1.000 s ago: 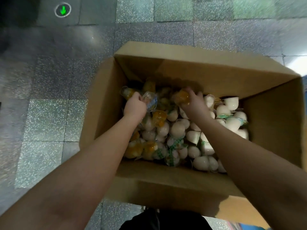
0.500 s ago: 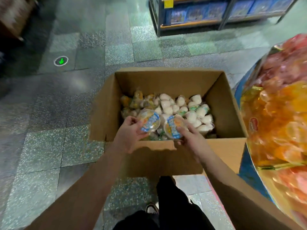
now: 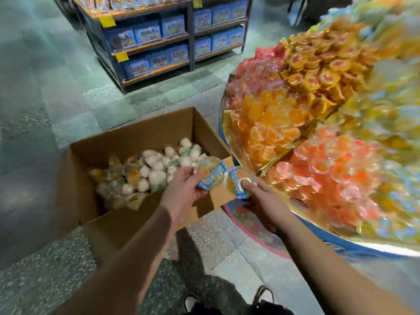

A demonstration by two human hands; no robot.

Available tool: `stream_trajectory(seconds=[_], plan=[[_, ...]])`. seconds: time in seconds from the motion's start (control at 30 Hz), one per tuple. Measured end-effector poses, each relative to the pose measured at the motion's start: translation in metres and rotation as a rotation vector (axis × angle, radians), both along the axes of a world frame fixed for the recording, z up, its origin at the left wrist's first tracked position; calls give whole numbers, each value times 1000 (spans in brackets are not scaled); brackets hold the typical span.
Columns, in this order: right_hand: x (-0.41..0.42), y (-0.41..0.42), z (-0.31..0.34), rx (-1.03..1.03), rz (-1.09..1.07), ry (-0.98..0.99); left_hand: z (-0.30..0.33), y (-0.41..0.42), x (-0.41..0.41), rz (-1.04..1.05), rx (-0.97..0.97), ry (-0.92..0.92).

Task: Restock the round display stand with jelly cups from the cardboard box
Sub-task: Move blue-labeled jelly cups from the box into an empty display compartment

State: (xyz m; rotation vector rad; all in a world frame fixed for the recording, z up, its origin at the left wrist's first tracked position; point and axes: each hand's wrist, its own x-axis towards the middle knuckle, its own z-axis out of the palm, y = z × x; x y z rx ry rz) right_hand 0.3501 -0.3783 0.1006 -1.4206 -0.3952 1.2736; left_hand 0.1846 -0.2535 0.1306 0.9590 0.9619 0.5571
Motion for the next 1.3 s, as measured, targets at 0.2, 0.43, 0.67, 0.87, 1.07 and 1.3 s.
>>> stream_trajectory(seconds=[0.2,0.43,0.67,0.87,1.07,1.3], plan=[[52,-109,3,-64,-205,-114,-14,-77,79,-165,-20,-74],[121,-260,-14,-90,-358,-62,-27,-212,171,-370,-84,-81],[184,-415,-21,-119,-451,-14,-36,-362,263,-448,-188,-101],[237,-501,-22,-146,-493,-13,-43,-448,329,-485,-233,-48],[290,-538,-38,-189,-533,3,-59,-489,390,-418,-350,-68],[375,-530,-77,-275,-617,213,-101,-490,462,-258,-474,-6]])
